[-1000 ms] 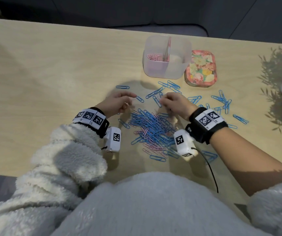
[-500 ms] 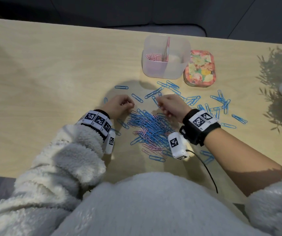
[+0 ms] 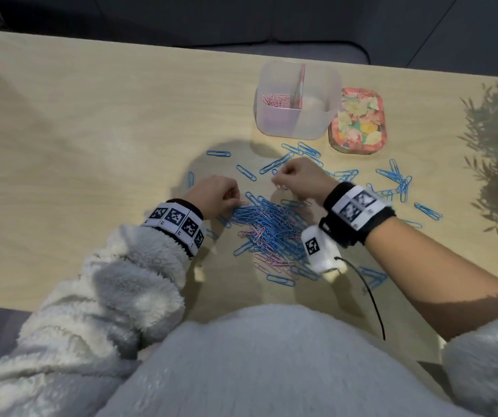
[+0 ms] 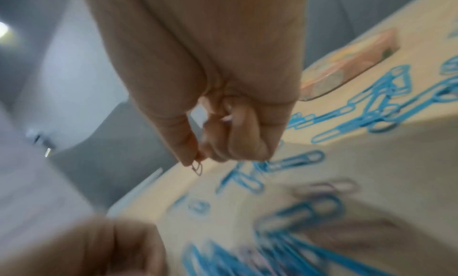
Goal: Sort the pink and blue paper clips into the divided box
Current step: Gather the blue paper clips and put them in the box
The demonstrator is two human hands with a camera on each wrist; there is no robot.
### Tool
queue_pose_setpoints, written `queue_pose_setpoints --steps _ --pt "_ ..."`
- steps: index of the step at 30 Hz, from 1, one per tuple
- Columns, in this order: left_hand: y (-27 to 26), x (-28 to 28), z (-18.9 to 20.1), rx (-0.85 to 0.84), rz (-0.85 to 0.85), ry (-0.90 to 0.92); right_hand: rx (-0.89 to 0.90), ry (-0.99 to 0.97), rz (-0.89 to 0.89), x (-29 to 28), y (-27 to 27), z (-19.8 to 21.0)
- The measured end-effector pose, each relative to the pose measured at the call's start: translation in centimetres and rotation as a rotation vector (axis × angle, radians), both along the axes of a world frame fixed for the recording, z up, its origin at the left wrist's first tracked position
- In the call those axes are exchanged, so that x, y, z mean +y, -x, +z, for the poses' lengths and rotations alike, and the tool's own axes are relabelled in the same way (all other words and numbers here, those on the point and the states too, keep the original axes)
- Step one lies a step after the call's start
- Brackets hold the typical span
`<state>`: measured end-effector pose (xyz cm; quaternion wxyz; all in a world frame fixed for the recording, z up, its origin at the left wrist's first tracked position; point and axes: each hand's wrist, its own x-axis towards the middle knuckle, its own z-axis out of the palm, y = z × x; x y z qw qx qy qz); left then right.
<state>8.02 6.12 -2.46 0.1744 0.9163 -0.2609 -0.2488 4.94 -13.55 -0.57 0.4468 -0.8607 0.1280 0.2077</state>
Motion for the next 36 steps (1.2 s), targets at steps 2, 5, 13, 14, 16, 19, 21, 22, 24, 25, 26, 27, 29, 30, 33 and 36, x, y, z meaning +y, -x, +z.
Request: queue_pose_setpoints --steps 2,5,13,14,16,19,21,22,24,25,26,27,29,30,33,36 --pt "0.1 0.1 0.2 0.044 0.053 0.039 0.025 -0.206 -0.094 -1.0 -1.5 1.9" --pt "-0.4 0.1 0.8 0.058 0.103 0.084 -0.023 -0.357 -0.230 -2.0 -5.0 4.7" --pt "-4.5 -2.5 5.3 -0.050 0.197 0.209 -0.061 -0.601 -0.627 -1.5 -12.5 7.2" --pt "-5.2 -3.1 5.9 -0.070 0.228 0.224 -0.041 -0.628 -0.639 -1.4 -12.8 7.2" --pt "-6.7 -4.6 6.9 -0.091 0.297 0.261 -0.009 -0.636 -0.658 -1.3 -13.1 7.2" --pt "-8.9 -7.4 8.1 -0.086 0.342 0.282 0.007 -0.652 -0.635 -1.6 -12.5 7.4" --pt "-10.0 -9.3 8.5 -0.109 0.313 0.272 -0.014 -0.716 -0.609 -2.1 -11.9 7.6" --pt "-10.4 -10.3 8.7 -0.127 0.298 0.256 -0.032 -0.745 -0.598 -2.4 -11.5 7.6" --pt "-11.2 -12.0 8.5 -0.176 0.286 0.205 -0.099 -0.744 -0.623 -2.8 -10.3 8.0" --pt "-11.5 -12.8 8.3 -0.202 0.284 0.165 -0.151 -0.723 -0.641 -3.0 -9.7 8.0" --pt "-11.7 -13.4 8.1 -0.216 0.281 0.126 -0.194 -0.707 -0.660 -3.3 -9.2 7.9" --pt "-12.0 -14.0 7.7 -0.214 0.279 0.100 -0.224 -0.686 -0.670 -3.6 -8.5 7.8" --pt "-12.4 -14.5 6.9 -0.181 0.275 0.075 -0.275 -0.635 -0.667 -4.2 -7.2 7.1" --pt "-12.5 -14.5 6.6 -0.170 0.274 0.086 -0.304 -0.622 -0.655 -4.4 -6.4 6.7" --pt "-12.5 -13.7 6.1 -0.197 0.308 0.226 -0.372 -0.546 -0.611 -4.7 -4.1 5.6" --pt "-11.8 -12.0 6.8 -0.219 0.287 0.363 -0.391 -0.396 -0.495 -4.0 -1.9 4.7"
